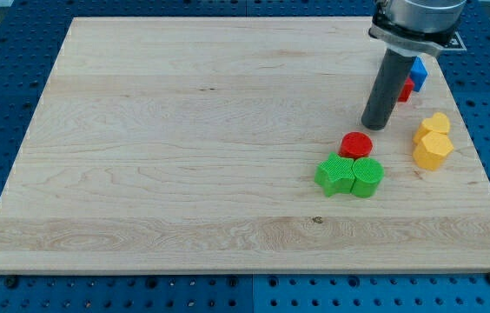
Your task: Slightly move the yellow heart above the yellow hexagon
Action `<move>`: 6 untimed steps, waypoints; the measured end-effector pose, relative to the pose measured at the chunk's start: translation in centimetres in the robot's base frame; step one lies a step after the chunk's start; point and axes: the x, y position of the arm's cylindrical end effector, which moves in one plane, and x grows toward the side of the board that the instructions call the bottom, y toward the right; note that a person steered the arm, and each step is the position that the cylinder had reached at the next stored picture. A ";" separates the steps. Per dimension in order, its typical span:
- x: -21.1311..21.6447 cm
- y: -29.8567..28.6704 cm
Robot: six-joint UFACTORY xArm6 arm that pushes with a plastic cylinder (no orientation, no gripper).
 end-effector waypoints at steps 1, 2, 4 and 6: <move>-0.5 2.2; -0.5 3.6; -0.5 7.7; -2.4 8.6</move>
